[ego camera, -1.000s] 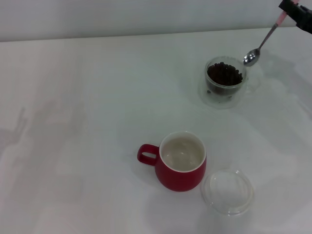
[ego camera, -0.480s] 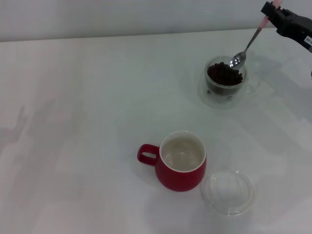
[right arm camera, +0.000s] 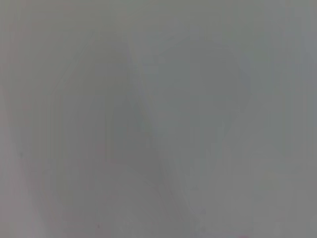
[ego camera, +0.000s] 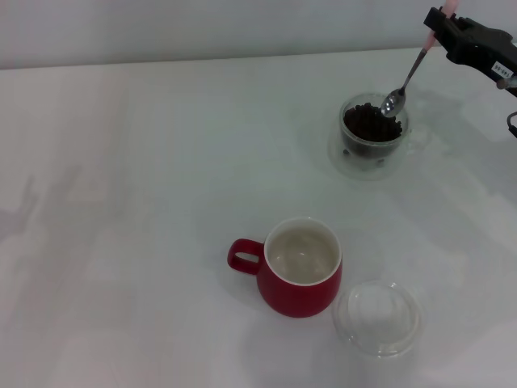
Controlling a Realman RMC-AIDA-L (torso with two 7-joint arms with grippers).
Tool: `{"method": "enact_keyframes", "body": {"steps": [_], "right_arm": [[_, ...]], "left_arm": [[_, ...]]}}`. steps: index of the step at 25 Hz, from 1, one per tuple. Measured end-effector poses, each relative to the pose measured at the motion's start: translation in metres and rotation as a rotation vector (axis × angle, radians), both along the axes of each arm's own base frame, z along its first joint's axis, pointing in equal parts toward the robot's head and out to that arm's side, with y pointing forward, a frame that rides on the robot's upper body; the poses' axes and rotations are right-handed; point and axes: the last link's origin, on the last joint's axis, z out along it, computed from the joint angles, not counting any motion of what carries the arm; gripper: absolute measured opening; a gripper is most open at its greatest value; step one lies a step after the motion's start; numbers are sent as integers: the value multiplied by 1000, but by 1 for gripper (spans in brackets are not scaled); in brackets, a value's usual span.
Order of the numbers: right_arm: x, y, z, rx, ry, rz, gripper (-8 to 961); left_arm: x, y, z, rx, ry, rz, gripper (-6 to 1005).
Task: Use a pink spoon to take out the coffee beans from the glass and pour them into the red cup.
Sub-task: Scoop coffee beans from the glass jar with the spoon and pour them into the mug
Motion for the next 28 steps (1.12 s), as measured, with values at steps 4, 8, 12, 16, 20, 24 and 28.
{"method": "enact_keyframes", "body": {"steps": [4, 8, 12, 16, 20, 24, 28], "right_arm": [[0, 0, -2, 4, -20, 4, 147], [-1, -1, -6, 6, -47, 23, 147], [-3, -3, -9, 8, -63, 43, 147], [-3, -4, -11, 4, -59, 43, 147], [-2, -7, -17, -12, -54, 40, 147], [-2, -9, -21, -21, -49, 36, 148], [0, -11, -25, -33, -38, 23, 148]], "left_arm": [[-1, 1, 3, 13, 0, 9, 745], [-2, 4, 3, 10, 9, 14, 745], [-2, 5, 3, 7, 11, 18, 744], [-2, 6, 3, 7, 11, 16, 744], [-1, 6, 3, 7, 11, 16, 744], [-1, 6, 2, 6, 10, 16, 745], [-1, 5, 2, 8, 8, 13, 745]]}}
